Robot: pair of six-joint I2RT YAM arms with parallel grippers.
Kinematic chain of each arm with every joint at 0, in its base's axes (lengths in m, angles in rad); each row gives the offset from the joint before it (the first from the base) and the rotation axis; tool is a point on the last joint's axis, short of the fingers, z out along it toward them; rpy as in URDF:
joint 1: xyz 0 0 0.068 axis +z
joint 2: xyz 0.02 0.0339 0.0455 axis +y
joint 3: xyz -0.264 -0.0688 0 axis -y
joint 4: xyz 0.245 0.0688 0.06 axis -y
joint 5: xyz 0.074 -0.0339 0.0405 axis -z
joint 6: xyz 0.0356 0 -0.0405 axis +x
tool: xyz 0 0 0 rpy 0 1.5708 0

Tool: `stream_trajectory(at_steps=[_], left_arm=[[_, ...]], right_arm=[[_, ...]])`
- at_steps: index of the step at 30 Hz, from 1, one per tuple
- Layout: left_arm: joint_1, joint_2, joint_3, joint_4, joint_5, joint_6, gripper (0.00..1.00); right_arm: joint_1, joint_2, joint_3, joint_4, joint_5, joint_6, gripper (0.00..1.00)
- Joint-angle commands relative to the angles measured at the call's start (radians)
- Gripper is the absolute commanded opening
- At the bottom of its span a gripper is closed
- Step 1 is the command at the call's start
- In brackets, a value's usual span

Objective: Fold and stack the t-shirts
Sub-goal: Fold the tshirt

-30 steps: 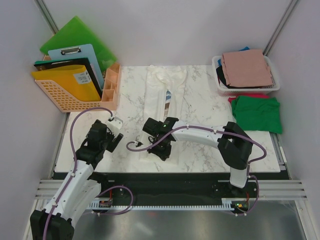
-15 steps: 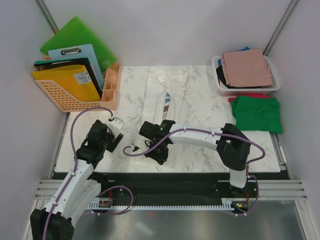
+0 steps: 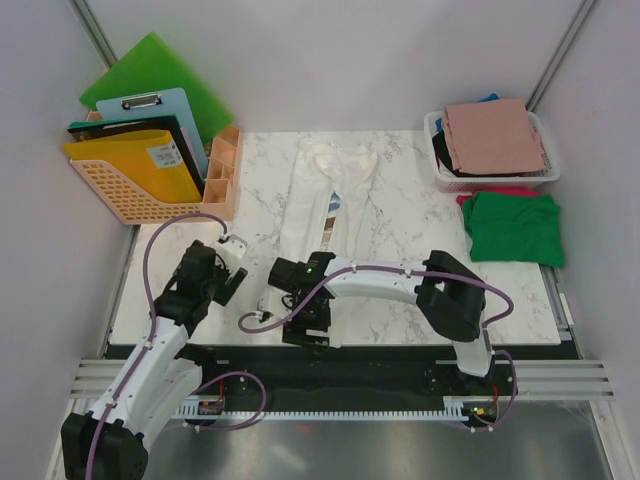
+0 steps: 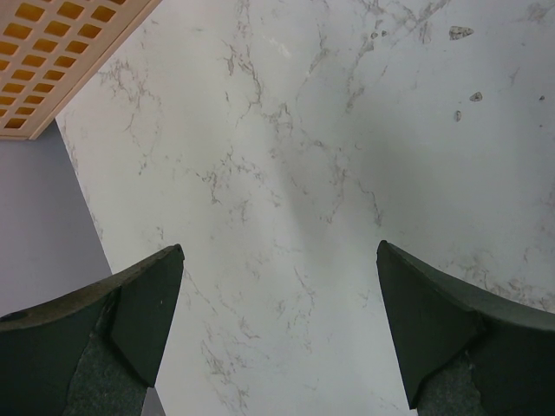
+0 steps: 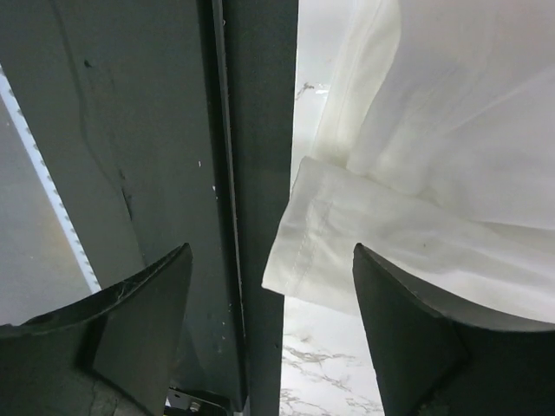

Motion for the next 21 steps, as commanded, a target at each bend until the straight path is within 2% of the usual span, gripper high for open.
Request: stream_trajectory(at_steps=[1, 4, 9, 10, 12, 14, 15, 16, 18, 19, 21], left_arm=[[0.004, 0.004, -0.004, 0.041, 0.0, -0.022, 1.0], [0.004, 0.004, -0.004, 0.039, 0.003, -0.022, 1.0], [0.004, 0.004, -0.004, 0.036, 0.006, -0.019, 1.0], [0.005, 0.006, -0.004, 0.036, 0.004, -0.02, 1.0], [0.004, 0.009, -0.002, 0.038, 0.006, -0.022, 1.0], [0.004, 0.012, -0.001, 0.039, 0.001, -0.023, 1.0], [0.004, 0.011, 0.001, 0.038, -0.002, -0.025, 1.0], [0.004, 0.009, 0.001, 0.038, -0.002, -0.025, 1.0], [0.004, 0.007, 0.001, 0.038, 0.001, -0.022, 1.0], [0.004, 0.007, 0.001, 0.038, 0.0, -0.023, 1.0], [0.004, 0.012, 0.002, 0.036, -0.005, -0.023, 1.0]], right_arm=[[0.0, -0.109, -0.005, -0.018, -0.006, -0.039, 0.83], [0.001, -0.191, -0.006, -0.038, 0.016, -0.065, 0.9], [-0.006, -0.327, -0.014, -0.035, 0.096, -0.06, 0.94], [-0.015, -0.364, -0.027, 0.011, 0.134, -0.048, 0.94], [-0.064, -0.39, -0.101, 0.092, 0.267, 0.028, 0.93], [-0.141, -0.388, -0.144, 0.249, 0.377, 0.111, 0.92], [-0.155, -0.377, -0.179, 0.311, 0.654, 0.159, 0.92], [-0.161, -0.345, -0.198, 0.435, 0.804, 0.148, 0.92], [-0.161, -0.308, -0.247, 0.569, 1.113, 0.098, 0.92], [-0.161, -0.3, -0.276, 0.74, 1.113, 0.001, 0.93], [-0.192, -0.28, -0.256, 0.781, 1.066, 0.03, 0.93]])
